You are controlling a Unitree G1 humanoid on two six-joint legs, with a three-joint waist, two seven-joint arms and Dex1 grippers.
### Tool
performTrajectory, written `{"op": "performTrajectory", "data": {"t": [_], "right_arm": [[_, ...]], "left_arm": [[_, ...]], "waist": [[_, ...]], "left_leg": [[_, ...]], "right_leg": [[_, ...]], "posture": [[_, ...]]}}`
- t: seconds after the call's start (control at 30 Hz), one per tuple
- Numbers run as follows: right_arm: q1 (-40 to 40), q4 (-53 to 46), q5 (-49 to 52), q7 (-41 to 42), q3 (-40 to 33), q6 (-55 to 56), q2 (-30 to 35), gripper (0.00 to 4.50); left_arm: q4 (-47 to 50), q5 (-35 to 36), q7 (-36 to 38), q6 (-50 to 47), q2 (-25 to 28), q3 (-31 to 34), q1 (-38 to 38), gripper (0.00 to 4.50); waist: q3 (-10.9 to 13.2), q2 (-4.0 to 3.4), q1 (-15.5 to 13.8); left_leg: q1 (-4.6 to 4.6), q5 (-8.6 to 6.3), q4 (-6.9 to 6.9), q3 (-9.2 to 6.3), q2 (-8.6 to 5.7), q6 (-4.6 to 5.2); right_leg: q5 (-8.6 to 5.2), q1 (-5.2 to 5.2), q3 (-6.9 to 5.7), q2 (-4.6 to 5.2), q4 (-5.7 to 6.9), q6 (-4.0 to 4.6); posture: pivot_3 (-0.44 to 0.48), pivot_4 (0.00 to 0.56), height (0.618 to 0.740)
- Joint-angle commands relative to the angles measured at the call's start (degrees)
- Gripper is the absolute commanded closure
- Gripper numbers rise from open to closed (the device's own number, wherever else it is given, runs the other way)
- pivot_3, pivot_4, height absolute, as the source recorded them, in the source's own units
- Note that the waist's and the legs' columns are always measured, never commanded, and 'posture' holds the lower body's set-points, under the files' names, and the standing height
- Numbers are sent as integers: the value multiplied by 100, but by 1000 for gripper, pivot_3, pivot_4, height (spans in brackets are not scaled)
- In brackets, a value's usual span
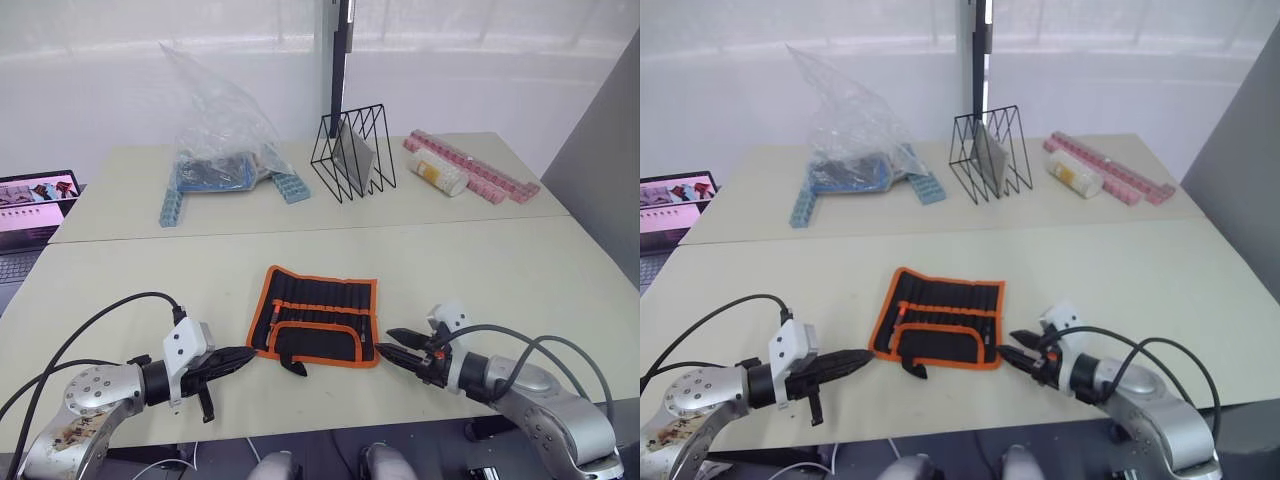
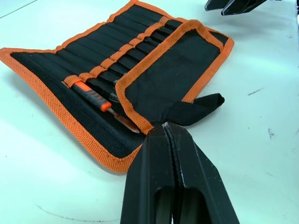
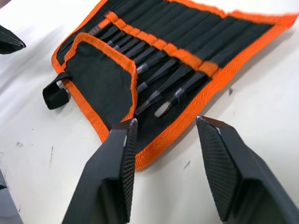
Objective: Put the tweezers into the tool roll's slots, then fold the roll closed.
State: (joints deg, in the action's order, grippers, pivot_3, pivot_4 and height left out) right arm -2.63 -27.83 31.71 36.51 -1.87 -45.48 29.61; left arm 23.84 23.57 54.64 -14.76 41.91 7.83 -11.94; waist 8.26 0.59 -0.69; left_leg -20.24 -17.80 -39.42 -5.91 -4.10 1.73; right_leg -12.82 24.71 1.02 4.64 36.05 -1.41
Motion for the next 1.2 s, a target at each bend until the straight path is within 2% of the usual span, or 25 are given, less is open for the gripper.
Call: {"op": "performTrajectory", "data": {"t": [0.03, 0.47, 0.57, 0.67, 0.7, 0.73, 1.07, 1.2], "right_arm": [[-64, 148, 185, -92, 18, -124, -190, 2308], [238, 426, 591, -169, 139, -356, -740, 2308], [245, 438, 608, -184, 106, -359, -723, 3100], [218, 451, 574, -164, 70, -318, -644, 4187], [214, 464, 594, -159, 42, -312, -628, 4442], [212, 479, 609, -156, 23, -304, -612, 4479], [337, 726, 692, -386, -42, -582, -588, 4479], [367, 745, 724, -493, -45, -717, -605, 3222]], "left_arm": [[238, 7, -102, 110, -66, 41, -16, 4500], [167, -18, -132, 128, -82, 15, 124, 4500], [134, -25, -138, 128, -93, -3, 171, 4500], [108, -33, -127, 130, -104, -19, 210, 4500], [100, -37, -120, 130, -108, -26, 221, 4500], [95, -41, -114, 129, -111, -33, 230, 4500], [79, -71, -56, 153, -80, -84, 225, 4500], [57, -79, -39, 162, -73, -80, 241, 4500]], "waist": [[0, 0, 4], [-1, 1, 75], [-1, 1, 73], [-1, 1, 70], [-1, 2, 69], [-2, 2, 69], [-2, 3, 56], [-2, 4, 31]], "left_leg": [[0, 0, 0, 0, 0, 0], [8, 2, 7, 0, 6, -4], [6, 2, 8, 0, 5, -4], [6, 2, 8, 0, 4, -4], [6, 2, 8, 0, 4, -4], [7, 3, 8, 0, 4, -5], [11, 3, 8, 0, 2, -5], [16, 3, 8, 0, 2, -5]], "right_leg": [[0, 1, 1, 0, 1, 0], [1, 1, 4, -13, 2, 5], [1, 2, 4, -11, 1, 4], [1, 2, 4, -11, 0, 5], [1, 1, 4, -11, 0, 4], [2, -2, 4, -10, 0, 4], [2, -7, 3, -9, -1, 4], [2, -14, 2, -8, -2, 4]], "posture": [[0, 150, 724], [0, 150, 724], [0, 150, 724], [0, 150, 724], [0, 150, 724], [0, 150, 724], [0, 150, 724], [0, 150, 724]]}}
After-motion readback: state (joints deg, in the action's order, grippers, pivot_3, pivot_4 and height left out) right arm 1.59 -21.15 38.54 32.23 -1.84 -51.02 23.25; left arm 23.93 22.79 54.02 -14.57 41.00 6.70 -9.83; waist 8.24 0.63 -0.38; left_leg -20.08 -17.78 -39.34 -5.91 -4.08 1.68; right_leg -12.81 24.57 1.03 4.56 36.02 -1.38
